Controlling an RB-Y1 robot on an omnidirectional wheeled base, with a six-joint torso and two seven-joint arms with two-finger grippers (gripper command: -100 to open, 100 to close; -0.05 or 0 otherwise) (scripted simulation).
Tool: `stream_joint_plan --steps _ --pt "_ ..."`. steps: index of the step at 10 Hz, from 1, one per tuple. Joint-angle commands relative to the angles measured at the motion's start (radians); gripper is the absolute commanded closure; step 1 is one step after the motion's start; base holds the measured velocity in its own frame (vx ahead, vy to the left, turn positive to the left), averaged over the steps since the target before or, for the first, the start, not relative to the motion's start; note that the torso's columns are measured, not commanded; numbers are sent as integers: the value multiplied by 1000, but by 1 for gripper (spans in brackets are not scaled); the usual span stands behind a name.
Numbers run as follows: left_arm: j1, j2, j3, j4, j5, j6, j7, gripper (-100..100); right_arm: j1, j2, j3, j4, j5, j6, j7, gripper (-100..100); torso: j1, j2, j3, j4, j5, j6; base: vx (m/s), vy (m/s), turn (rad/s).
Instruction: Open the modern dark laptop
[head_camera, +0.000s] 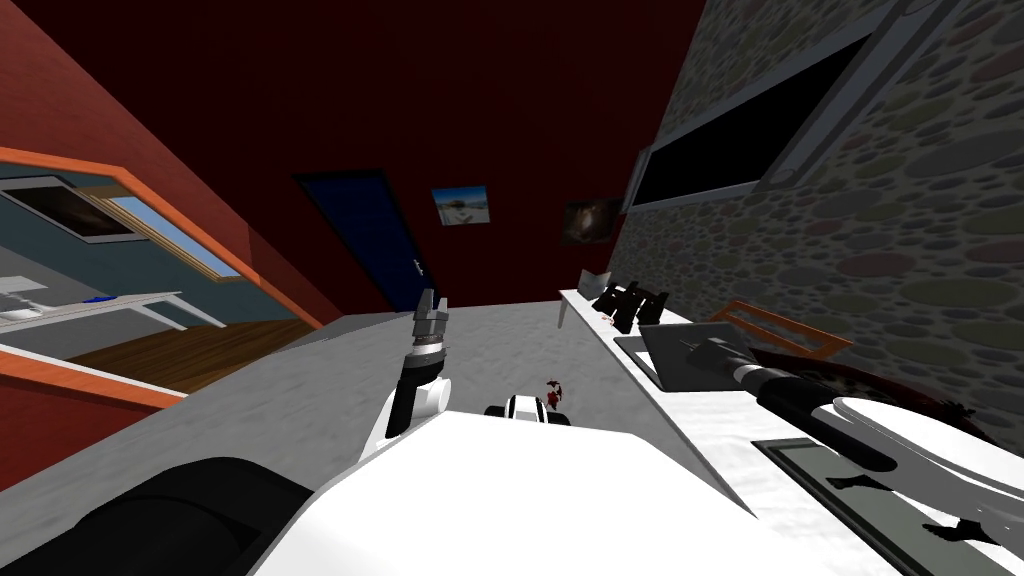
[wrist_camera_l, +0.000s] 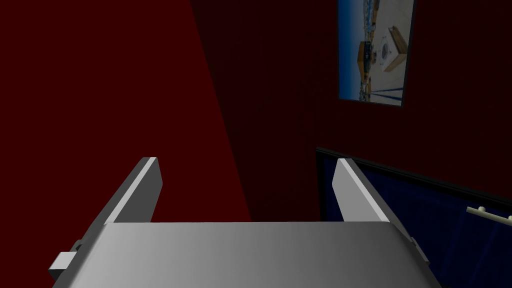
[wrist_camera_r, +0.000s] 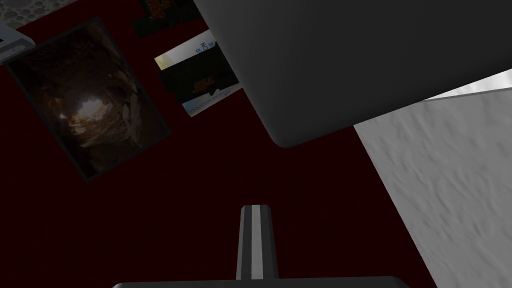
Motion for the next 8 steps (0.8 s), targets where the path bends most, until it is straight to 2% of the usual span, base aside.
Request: stream_joint_plan --steps 1,5,6,7,8 --pt "0 0 0 0 0 0 0 0 32 -52 8 23 -5 -27 -30 100 -2 2 1 0 -1 0 125 67 4" --pt "0 0 0 0 0 0 0 0 83 -135 19 52 -13 -62 -80 100 -3 4 3 1 -1 0 97 55 3" --pt "0 0 0 0 0 0 0 0 69 -121 17 55 -12 -59 -69 100 -3 4 2 1 -1 0 41 18 0" --pt "0 0 0 0 0 0 0 0 98 -149 35 76 -18 -90 -99 -100 -3 5 3 2 -1 0 109 6 17" --pt "0 0 0 0 0 0 0 0 108 -158 41 83 -20 -98 -109 -100 -3 2 1 1 -1 0 178 13 4"
